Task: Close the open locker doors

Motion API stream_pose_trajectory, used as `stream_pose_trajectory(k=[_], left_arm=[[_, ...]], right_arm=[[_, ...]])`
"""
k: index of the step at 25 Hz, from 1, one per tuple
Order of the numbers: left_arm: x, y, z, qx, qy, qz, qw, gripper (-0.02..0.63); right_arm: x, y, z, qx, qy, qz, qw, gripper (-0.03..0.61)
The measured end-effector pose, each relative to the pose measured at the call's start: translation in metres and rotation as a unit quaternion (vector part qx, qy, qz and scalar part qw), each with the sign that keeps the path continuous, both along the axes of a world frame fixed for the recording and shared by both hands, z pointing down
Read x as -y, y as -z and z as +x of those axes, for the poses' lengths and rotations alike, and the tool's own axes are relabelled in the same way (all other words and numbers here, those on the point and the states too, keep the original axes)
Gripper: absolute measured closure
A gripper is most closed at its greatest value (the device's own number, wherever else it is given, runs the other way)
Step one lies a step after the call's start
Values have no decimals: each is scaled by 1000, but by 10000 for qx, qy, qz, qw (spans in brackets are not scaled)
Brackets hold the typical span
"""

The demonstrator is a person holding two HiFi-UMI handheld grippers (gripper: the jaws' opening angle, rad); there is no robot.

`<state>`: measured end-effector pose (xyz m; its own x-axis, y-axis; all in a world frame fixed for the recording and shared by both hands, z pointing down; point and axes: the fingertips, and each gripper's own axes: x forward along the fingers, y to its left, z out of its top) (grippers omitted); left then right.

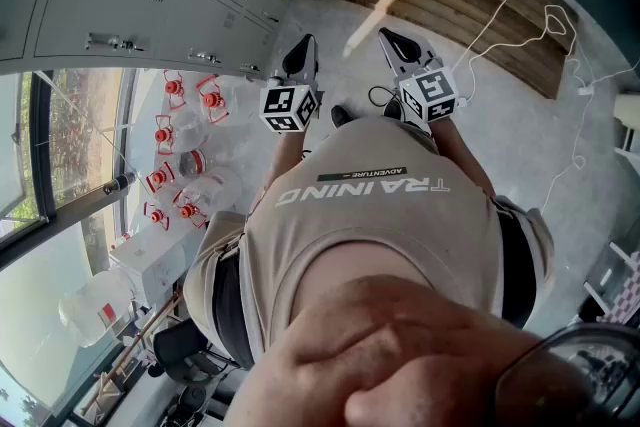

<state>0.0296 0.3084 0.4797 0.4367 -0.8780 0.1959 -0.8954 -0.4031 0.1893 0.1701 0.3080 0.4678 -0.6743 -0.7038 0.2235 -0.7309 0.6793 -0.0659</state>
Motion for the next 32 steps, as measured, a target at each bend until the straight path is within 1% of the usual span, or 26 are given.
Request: stream_pose_trajectory(k=[3,6,9,12,15,19,23,27,29,32], left_arm=[[-2,4,-10,-18,78,54,10000,614],[-7,6,-15,-78,109,85,9999,614],[-15,2,-24,-140,178,44,9997,614],[-23,-5,-37,-160,206,-53,9996,614],[-25,-7,-54,-193,233,-60,9995,614],[-21,-13,-77,-238,128,-73,9996,614],[-16,-21,-87,-295,-141,-147,9994,614],[-11,-23,-91,-518,-71,-298,9982,614],[-10,-28,-93,-439,-163,-309,9984,614],[3,-35,-106,-264,-174,-374,9988,614]], right_arm=[[-3,0,-9,-74,119,4,9999,563],[0,2,-16,-29,122,-21,9999,563],[9,8,-26,-30,97,72,9999,563],[17,15,-33,22,-72,139,9999,563],[21,15,-38,-86,-264,171,9995,563],[25,6,-50,-200,-490,46,9986,563],[20,1,-62,-85,-692,-14,9976,563],[10,-17,-65,-97,-765,-379,9963,563],[15,-22,-69,-105,-746,-443,9962,563],[32,-17,-81,55,-708,-339,9969,563]])
